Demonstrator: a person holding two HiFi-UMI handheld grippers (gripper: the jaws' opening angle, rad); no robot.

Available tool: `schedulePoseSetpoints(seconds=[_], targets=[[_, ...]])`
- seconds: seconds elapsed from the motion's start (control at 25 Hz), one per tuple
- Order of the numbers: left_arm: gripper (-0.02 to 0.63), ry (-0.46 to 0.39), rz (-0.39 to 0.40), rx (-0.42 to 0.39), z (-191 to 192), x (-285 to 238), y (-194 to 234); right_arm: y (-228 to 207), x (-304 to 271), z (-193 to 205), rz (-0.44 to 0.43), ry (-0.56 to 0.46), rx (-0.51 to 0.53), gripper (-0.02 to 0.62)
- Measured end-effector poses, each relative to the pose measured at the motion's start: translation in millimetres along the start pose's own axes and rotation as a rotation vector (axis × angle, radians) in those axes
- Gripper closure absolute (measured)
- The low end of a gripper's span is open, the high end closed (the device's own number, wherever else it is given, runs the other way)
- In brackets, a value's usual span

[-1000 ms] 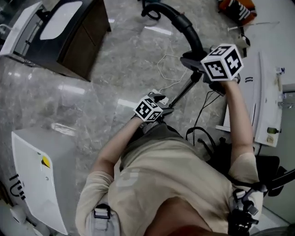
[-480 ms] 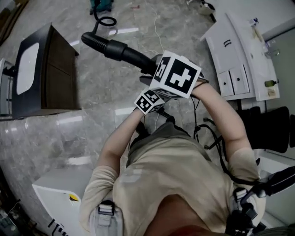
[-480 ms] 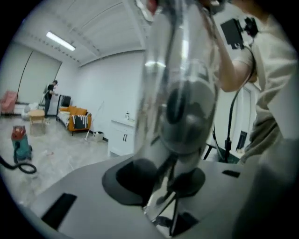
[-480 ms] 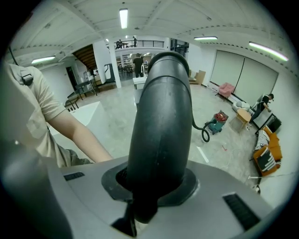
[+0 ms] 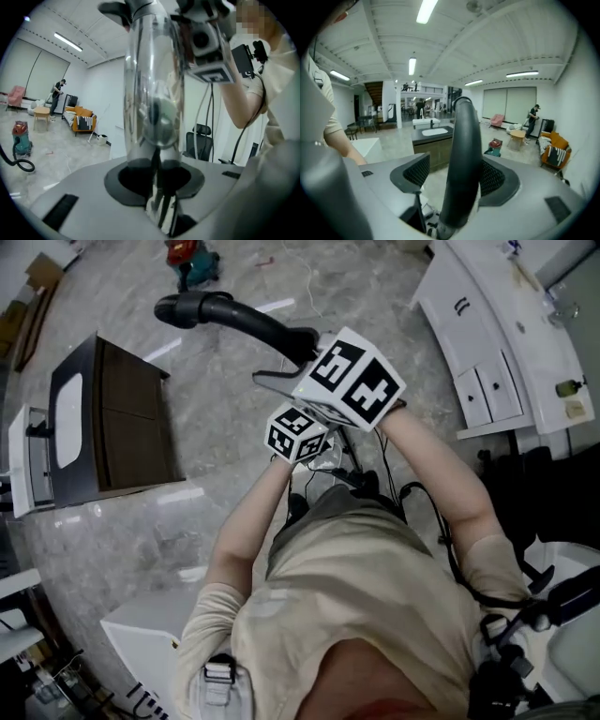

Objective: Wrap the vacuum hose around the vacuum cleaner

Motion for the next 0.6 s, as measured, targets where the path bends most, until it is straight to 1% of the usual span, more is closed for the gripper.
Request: schedulePoseSetpoints(seconds=[0.08, 0.12, 0.16, 0.2, 0.24, 0.32, 0.36, 0.4, 0.44, 0.48, 0.6], targets=[[0.494, -0.039, -0.084, 0.035, -16.2, -20.2, 18.6, -31.9, 56.7, 21.5, 0.059, -0.083, -0.060, 0.311], [0.494, -0.068, -0.139, 0.059, -26.1, -25.7, 31.1, -43.2, 88.9, 35.8, 0.077, -0.124, -0.084, 0.311], [0.497, -0.103, -0.199, 0.084, -37.0, -28.5, 43.3, -49.6, 121.1, 55.6, 0.075, -0.160, -0.113, 0.311], [0.499, -0.141, -0.258, 0.108, -48.5, -29.6, 55.0, -51.1, 150.0, 82.3, 0.045, -0.180, -0.166, 0.311], [0.502, -0.179, -0.314, 0.128, -61.0, -30.3, 66.8, -48.9, 172.0, 115.7, -0.015, -0.177, -0.253, 0.311], [0.503, -0.248, -0.397, 0.151, -89.6, -31.6, 91.7, -39.0, 190.6, 192.6, -0.146, -0.115, -0.492, 0.311], [0.505, -0.278, -0.420, 0.155, -103.6, -31.3, 102.6, -32.9, 189.7, 229.3, -0.178, -0.072, -0.595, 0.312], [0.505, -0.306, -0.435, 0.157, -115.9, -29.6, 111.4, -26.7, 185.0, 261.5, -0.185, -0.025, -0.662, 0.312], [0.506, -0.333, -0.447, 0.159, -126.4, -26.1, 118.5, -20.9, 178.0, 288.6, -0.177, 0.025, -0.695, 0.313], [0.506, -0.362, -0.460, 0.161, -135.6, -20.7, 124.0, -16.0, 169.7, 310.8, -0.164, 0.077, -0.703, 0.312], [0.508, -0.466, -0.525, 0.162, -158.5, 4.3, 136.3, -12.0, 141.3, 355.8, -0.135, 0.184, -0.694, 0.311]])
Point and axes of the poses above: the fingertips, and each gripper's own axes: x backward along the fingers, y to its left, z out of its underside, the point moved 4 cm from there along x, backward along the fingers, and after that the axes turned 3 degrees about -y, right-handed, at the moved point
